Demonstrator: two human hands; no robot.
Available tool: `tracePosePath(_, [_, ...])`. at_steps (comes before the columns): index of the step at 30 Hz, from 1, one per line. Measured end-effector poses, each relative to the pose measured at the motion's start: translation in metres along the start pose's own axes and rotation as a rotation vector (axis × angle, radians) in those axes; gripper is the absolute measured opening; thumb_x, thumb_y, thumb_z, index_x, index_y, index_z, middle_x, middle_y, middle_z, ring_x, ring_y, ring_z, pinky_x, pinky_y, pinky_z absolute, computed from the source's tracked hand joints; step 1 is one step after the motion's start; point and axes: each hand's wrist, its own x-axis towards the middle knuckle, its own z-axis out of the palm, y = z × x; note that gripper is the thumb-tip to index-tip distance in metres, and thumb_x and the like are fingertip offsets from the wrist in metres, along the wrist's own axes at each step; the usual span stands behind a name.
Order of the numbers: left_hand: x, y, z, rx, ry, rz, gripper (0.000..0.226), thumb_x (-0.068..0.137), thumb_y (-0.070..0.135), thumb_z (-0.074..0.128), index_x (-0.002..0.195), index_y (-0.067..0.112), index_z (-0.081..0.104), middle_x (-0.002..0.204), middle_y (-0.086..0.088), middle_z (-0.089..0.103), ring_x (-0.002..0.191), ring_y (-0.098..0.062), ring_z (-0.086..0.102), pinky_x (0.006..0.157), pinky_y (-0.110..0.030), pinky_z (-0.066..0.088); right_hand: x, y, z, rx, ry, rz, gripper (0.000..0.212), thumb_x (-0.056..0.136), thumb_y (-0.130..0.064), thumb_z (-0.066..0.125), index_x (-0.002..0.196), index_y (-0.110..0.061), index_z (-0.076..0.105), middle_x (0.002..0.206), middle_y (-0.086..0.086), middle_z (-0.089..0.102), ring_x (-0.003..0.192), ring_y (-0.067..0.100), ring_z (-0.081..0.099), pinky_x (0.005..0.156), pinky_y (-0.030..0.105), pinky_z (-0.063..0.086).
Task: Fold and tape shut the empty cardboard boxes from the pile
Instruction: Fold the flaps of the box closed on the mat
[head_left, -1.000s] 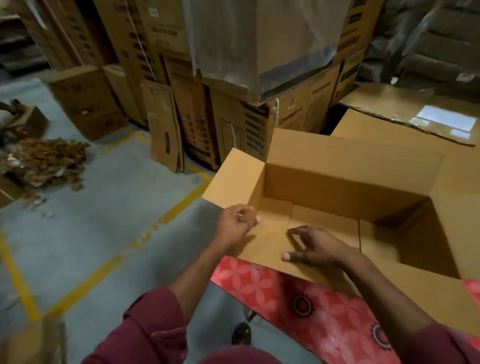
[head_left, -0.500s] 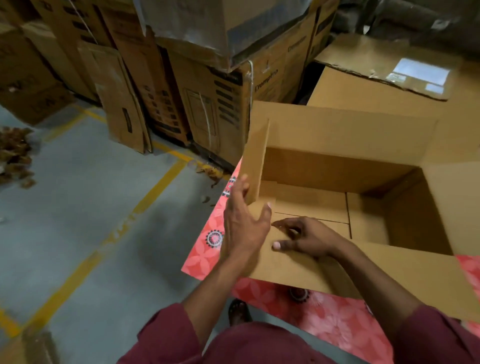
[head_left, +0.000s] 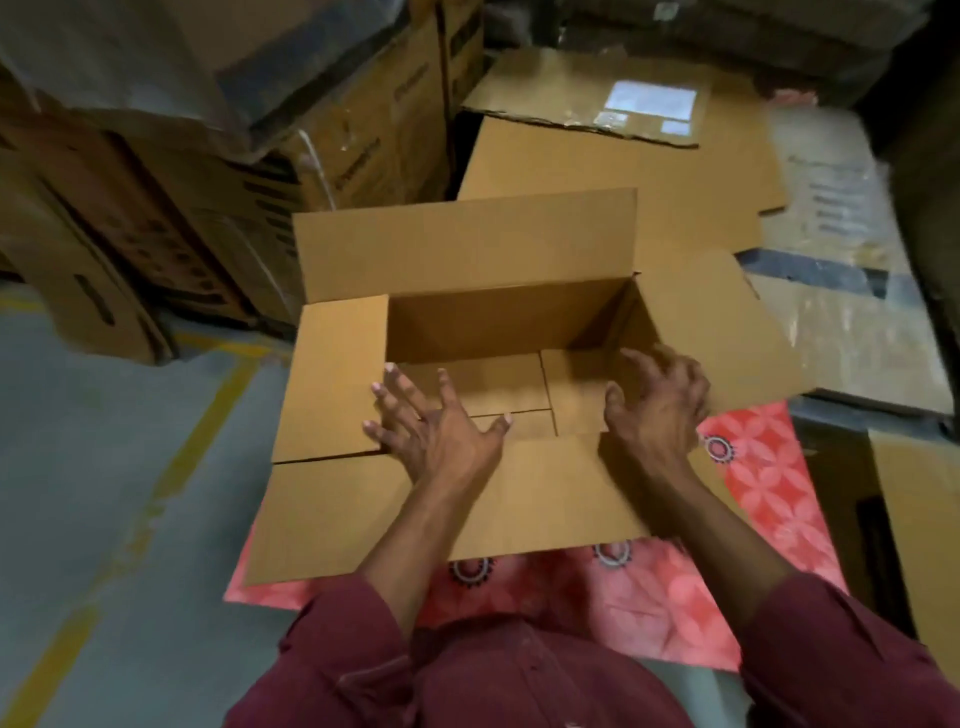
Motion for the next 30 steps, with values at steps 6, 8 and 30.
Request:
tracePosePath(6, [0.002, 0.000, 0.009, 0.081, 0.002, -0.025, 0.116, 0.074, 0.095, 0.051, 0.166, 0.032, 0.015, 0.160, -0.025, -0.041, 0.149, -0.047, -0.034, 0.117, -0.077, -0.005, 0.025, 0.049, -0.020, 0.435, 0.159, 0.658, 0.110, 0.081, -0.024, 0.083, 0.163, -0.020, 0.009, 0.166, 0.026, 0.005, 0.148, 0.049, 0.022, 0.122, 0.050, 0.026])
tracePosePath(8, [0.003, 0.001, 0.008, 0.077, 0.002, -0.028, 0.114, 0.075, 0.092, 0.054, 0.165, 0.033, 0.016, 0.161, -0.023, -0.039, 0.151, -0.046, -0.032, 0.117, -0.077, -0.003, 0.027, 0.052, -0.019, 0.661, 0.260, 0.717, 0.115, 0.081, -0.014, 0.083, 0.164, -0.019, 0.003, 0.165, 0.024, 0.010, 0.146, 0.043, 0.032, 0.117, 0.034, 0.031])
tracePosePath(30, [0.010, -0.008, -0.039, -0.072, -0.356, 0.117, 0.076, 0.090, 0.070, 0.063, 0.155, 0.037, 0.040, 0.171, -0.010, 0.018, 0.158, -0.036, 0.011, 0.113, -0.083, 0.007, 0.012, -0.014, -0.051, -0.806, -1.246, -0.505, 0.154, 0.064, -0.046, 0.093, 0.156, -0.038, -0.030, 0.167, 0.004, -0.031, 0.156, 0.038, -0.017, 0.125, 0.058, 0.007])
